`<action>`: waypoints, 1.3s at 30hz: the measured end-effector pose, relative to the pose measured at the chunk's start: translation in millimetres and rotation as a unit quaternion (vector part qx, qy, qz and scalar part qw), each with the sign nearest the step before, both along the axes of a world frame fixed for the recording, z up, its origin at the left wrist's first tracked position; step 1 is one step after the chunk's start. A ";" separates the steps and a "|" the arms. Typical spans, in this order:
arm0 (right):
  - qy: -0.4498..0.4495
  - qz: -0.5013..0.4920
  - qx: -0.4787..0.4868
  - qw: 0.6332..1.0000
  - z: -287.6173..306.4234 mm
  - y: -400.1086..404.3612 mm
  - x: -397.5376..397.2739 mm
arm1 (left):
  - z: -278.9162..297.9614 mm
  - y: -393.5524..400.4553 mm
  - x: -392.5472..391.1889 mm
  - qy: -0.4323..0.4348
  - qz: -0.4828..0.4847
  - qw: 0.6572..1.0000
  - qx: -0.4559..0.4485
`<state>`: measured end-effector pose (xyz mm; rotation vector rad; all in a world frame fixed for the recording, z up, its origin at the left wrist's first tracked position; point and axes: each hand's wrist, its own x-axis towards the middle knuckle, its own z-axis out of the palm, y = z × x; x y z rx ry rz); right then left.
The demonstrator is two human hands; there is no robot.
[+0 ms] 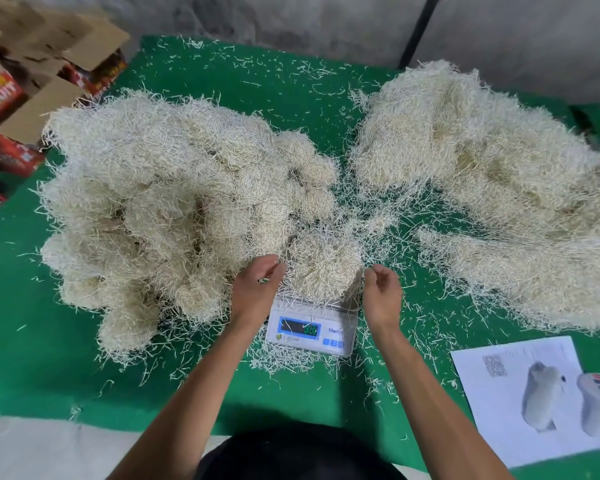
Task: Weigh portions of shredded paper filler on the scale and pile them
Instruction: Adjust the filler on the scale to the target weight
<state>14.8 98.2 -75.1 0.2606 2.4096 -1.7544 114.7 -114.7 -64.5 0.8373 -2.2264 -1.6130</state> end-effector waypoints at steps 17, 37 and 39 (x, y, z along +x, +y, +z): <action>0.035 0.056 -0.003 0.998 8.2 -35.2 -10.0 | 10.4 31.2 -26.9 -0.089 -0.034 0.980 0.174; 0.222 0.279 -0.012 0.934 137.3 -110.3 -31.1 | 124.8 6.7 -108.0 -0.044 -0.016 0.949 0.311; 0.263 0.275 0.012 0.925 135.5 -117.2 -38.3 | 115.6 17.5 -97.5 -0.132 -0.137 0.977 0.093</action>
